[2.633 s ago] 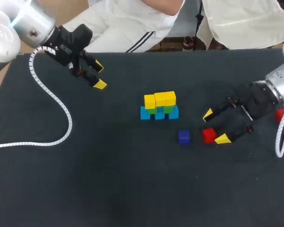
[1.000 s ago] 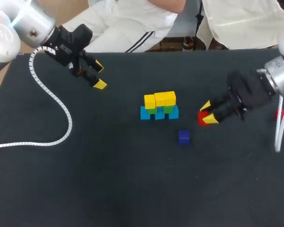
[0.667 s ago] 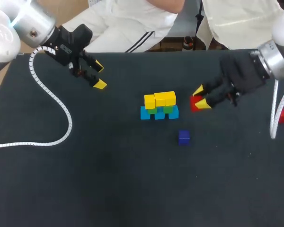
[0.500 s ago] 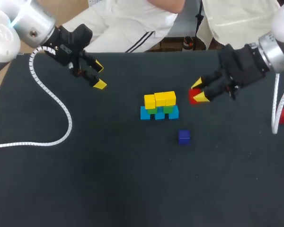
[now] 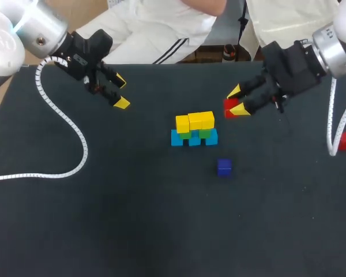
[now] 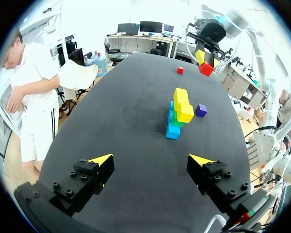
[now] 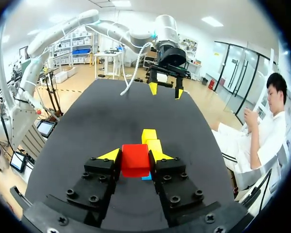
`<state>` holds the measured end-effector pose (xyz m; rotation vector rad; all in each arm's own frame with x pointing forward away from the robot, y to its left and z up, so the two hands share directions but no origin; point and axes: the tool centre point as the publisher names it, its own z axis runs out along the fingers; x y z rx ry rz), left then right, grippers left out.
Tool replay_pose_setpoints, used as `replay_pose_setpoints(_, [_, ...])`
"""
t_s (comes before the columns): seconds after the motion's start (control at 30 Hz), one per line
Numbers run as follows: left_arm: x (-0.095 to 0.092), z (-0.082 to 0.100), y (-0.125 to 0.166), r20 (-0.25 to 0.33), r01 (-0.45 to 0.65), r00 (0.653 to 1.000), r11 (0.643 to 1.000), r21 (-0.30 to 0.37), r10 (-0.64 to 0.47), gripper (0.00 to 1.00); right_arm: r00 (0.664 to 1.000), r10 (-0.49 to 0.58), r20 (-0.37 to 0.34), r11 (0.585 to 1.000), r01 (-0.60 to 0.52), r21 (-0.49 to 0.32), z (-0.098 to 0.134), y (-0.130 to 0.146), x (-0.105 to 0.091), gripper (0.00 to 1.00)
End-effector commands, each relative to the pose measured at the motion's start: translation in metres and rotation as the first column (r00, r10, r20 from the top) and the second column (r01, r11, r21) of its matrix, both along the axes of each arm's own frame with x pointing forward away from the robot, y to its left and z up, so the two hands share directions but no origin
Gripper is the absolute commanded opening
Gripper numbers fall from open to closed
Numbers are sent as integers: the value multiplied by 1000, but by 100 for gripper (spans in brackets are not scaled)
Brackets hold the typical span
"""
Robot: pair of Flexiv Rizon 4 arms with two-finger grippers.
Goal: Place the blue cubes, place green cubes on the blue cubes, place the yellow cubes on the green cubes, then place the red cubes on the yellow cubes, and place purple cube on the red cubes.
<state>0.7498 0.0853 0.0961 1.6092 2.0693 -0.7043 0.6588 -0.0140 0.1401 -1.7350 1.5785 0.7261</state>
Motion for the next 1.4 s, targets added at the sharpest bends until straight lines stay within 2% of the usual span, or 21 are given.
replay_pose_setpoints(0.03, [-1,0,1,3,0,1000,1000,-1,0,100,1000,1,-1,1000,-1,0,0,0,1,0])
replay_pose_setpoints(0.33, [-1,0,1,3,0,1000,1000,-1,0,100,1000,1,-1,1000,-1,0,0,0,1,0])
replay_pose_setpoints(0.53, [-1,0,1,3,0,1000,1000,-1,0,100,1000,0,23,1000,-1,14,14,15,-8,0])
replay_pose_setpoints(0.7, [-1,0,1,3,0,1000,1000,-1,0,100,998,-56,-7,998,56,43,17,22,-17,0])
replay_pose_setpoints(0.9, [-1,0,1,3,0,1000,1000,-1,0,100,995,-96,-27,992,97,80,10,34,-20,0])
replay_pose_setpoints(1.4, [-1,0,1,3,0,1000,1000,-1,0,100,997,-17,-69,997,22,73,-10,65,5,0])
